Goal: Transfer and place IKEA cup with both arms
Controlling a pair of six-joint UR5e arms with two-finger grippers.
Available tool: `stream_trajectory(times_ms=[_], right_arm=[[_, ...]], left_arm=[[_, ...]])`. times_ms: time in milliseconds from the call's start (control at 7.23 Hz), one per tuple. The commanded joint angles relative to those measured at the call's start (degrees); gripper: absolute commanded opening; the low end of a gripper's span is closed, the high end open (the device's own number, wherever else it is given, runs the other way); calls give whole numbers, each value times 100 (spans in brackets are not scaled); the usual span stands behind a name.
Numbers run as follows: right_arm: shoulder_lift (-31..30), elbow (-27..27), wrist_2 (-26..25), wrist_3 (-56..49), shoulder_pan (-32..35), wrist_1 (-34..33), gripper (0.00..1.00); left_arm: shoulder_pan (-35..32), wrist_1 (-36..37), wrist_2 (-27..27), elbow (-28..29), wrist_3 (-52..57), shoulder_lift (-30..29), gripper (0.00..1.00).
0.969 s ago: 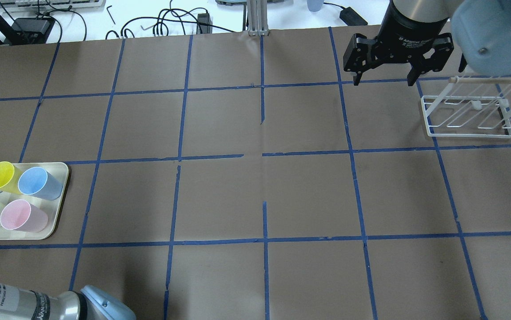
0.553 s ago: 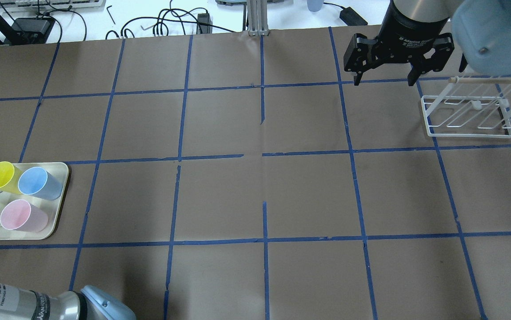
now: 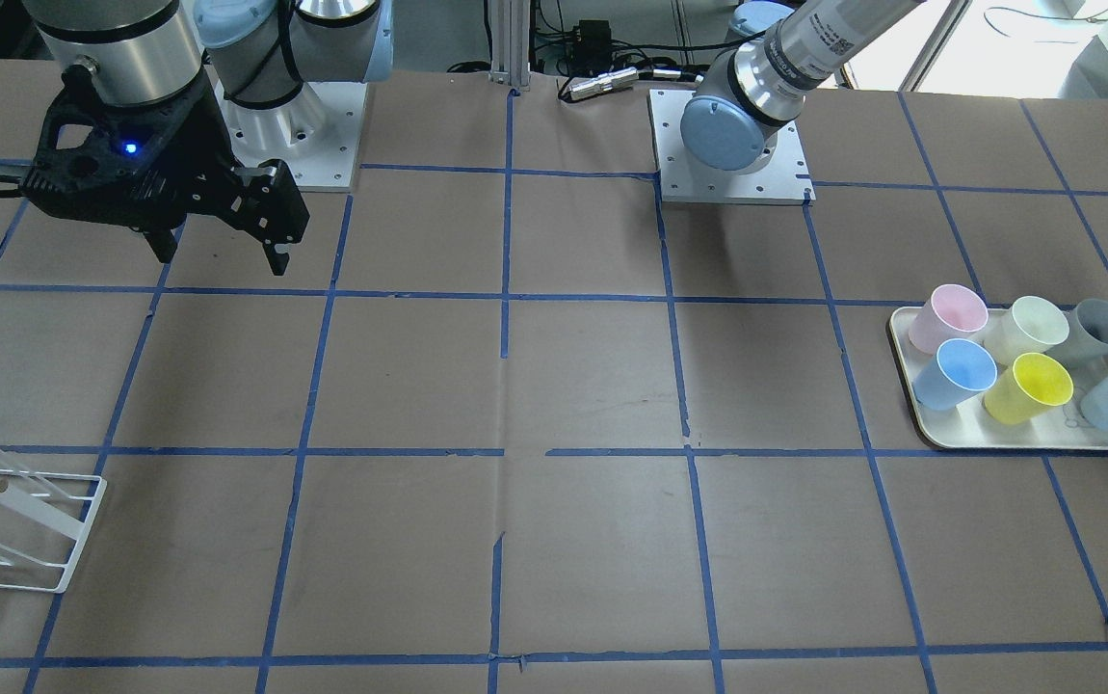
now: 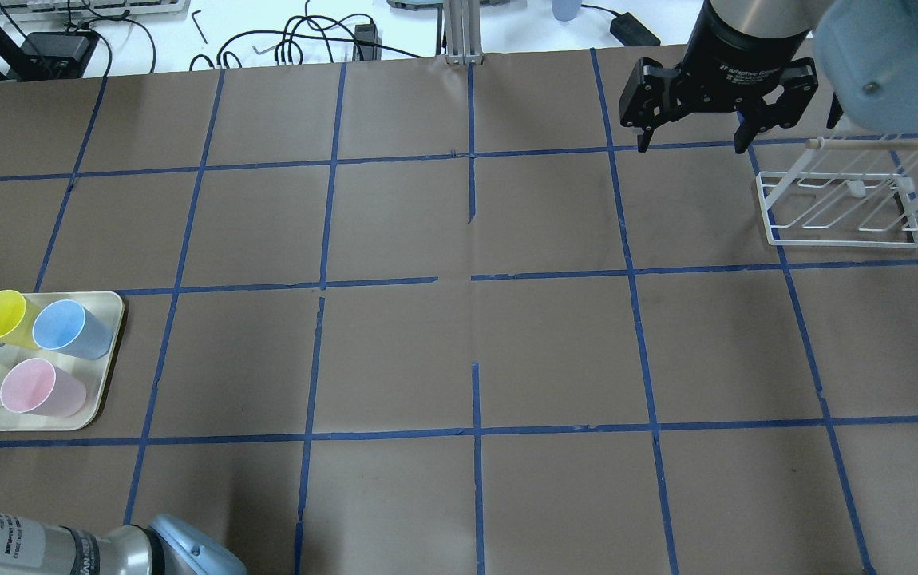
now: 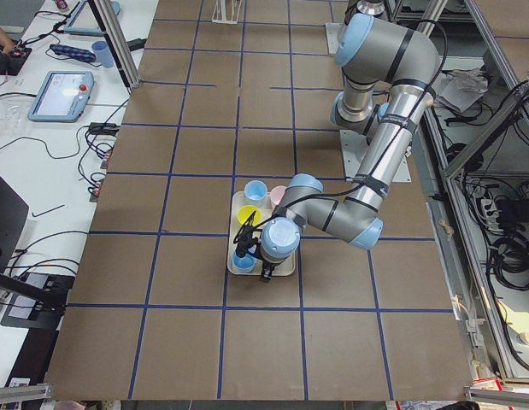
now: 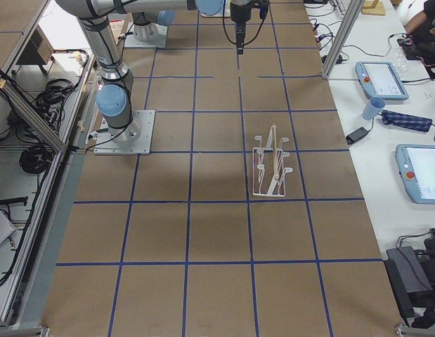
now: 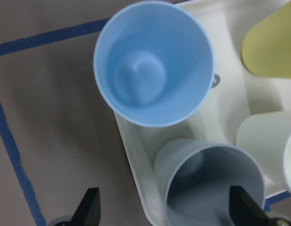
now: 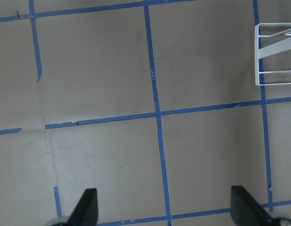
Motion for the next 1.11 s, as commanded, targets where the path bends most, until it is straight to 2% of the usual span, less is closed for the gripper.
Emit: stream_trajectory(times_ms=[0,138,553,969], right_arm=[[0,-28,252,3,-32,2,100],[9,-89,235,3,-32,19,100],[9,-107,217,3,-23,37,100],[9,-107,200,-6,-14,37,100]], left_arm=[[-647,-663,6,165,-682,800,96],[-973,-1154,6,192,-1262,1213,96],[-2201,-1763,6,174,-3246,2093,100],[-3696,-1985,6,60,-5514,2535,100]])
